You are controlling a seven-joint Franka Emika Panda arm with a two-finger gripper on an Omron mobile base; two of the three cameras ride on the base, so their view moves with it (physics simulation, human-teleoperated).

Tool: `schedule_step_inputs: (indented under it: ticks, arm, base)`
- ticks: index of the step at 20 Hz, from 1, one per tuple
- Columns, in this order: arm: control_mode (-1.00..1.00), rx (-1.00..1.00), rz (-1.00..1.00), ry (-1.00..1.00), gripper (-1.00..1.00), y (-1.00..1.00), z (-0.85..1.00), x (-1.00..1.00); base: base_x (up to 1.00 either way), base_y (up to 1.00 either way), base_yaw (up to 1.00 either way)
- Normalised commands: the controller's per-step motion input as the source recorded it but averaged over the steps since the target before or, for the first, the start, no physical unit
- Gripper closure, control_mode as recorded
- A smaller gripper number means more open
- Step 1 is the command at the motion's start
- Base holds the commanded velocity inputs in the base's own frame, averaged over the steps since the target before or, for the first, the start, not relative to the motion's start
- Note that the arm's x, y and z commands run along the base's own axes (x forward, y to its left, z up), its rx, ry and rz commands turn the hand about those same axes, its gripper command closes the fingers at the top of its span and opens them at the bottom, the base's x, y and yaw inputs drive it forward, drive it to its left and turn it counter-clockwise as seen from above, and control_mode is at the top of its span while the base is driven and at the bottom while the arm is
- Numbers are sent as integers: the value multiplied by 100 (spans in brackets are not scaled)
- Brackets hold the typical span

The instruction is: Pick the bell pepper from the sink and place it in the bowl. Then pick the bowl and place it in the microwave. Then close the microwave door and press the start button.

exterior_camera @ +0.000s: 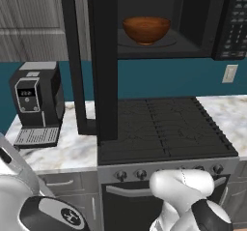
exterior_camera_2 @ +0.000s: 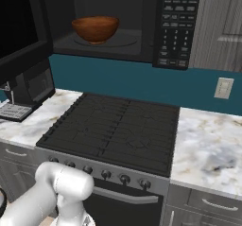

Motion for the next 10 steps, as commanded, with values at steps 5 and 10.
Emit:
schedule_step_inputs:
  ticks: [5, 10]
  arm:
    - [-100, 0, -2, 1, -100, 0, -24, 71]
    - [-100, 0, 0, 0, -100, 0, -19, 45]
  base:
    - [0, 0, 0]
    - [0, 0, 0]
